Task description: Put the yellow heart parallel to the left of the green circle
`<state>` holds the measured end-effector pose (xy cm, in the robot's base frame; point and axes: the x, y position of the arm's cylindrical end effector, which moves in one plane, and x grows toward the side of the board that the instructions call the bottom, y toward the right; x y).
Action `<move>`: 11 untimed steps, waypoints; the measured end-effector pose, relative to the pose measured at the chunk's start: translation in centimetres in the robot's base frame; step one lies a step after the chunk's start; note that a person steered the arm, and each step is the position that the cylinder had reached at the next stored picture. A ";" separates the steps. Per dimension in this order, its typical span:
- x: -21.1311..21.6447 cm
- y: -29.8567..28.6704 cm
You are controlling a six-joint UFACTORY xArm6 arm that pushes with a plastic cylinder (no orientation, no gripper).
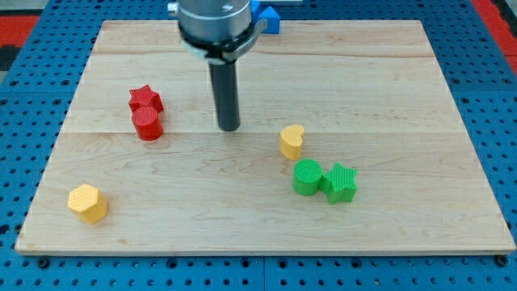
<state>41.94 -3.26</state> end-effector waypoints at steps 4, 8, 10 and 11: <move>4.6 7.3; 12.4 -2.5; 10.4 -8.2; 10.2 -7.3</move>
